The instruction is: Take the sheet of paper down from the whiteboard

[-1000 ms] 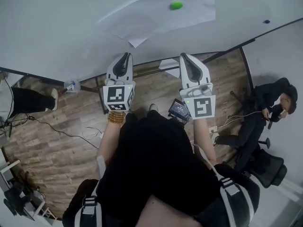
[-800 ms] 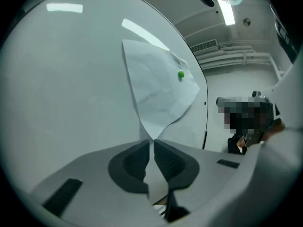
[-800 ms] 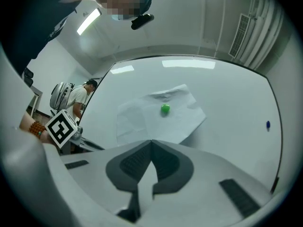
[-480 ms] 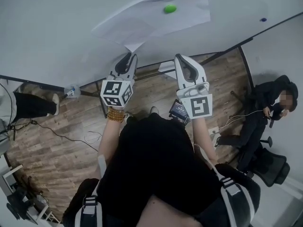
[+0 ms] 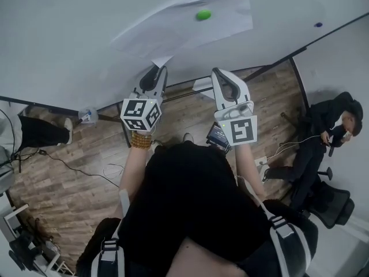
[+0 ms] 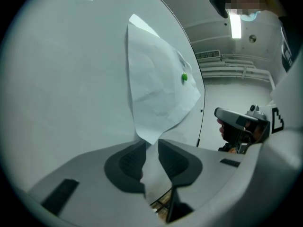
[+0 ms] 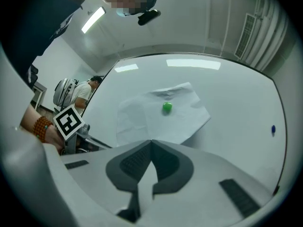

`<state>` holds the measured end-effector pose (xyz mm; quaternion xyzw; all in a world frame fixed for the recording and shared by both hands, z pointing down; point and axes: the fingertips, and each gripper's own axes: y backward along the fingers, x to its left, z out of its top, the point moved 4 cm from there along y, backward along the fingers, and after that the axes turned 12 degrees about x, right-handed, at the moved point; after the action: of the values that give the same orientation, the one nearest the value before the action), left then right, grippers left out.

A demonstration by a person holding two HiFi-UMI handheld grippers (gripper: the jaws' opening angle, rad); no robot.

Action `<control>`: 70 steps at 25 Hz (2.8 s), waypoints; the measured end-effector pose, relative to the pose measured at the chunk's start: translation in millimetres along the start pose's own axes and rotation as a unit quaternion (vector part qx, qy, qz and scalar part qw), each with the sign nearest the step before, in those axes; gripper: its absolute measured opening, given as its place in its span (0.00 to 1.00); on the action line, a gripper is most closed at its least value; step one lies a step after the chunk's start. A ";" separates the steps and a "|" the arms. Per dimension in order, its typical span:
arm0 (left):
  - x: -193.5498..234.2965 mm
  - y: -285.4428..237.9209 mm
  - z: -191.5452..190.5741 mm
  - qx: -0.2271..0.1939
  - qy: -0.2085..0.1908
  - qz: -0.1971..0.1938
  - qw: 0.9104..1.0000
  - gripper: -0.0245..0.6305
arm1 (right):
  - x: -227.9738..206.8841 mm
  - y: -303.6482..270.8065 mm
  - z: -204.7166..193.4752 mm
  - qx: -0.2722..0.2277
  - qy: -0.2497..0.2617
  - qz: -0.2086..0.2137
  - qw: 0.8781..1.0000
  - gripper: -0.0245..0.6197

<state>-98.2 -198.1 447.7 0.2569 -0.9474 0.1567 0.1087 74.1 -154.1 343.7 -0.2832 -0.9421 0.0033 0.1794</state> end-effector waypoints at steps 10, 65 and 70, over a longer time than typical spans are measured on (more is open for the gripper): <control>-1.6 5.2 5.8 -0.023 0.008 0.019 1.000 0.07 | 6.1 -1.8 2.3 -0.003 0.005 0.011 1.000 0.04; -0.8 25.3 16.4 -0.034 -0.066 0.110 0.991 0.05 | -32.2 -66.9 103.2 -0.001 0.146 -0.073 0.987 0.21; -0.4 25.9 16.6 -0.034 -0.069 0.107 0.991 0.05 | -35.8 -69.9 102.4 0.002 0.138 -0.082 0.987 0.24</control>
<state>-113.4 -182.5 426.0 0.1601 -0.9795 0.1176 0.0343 29.8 -222.2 243.5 -0.2024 -0.9283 -0.0491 0.3080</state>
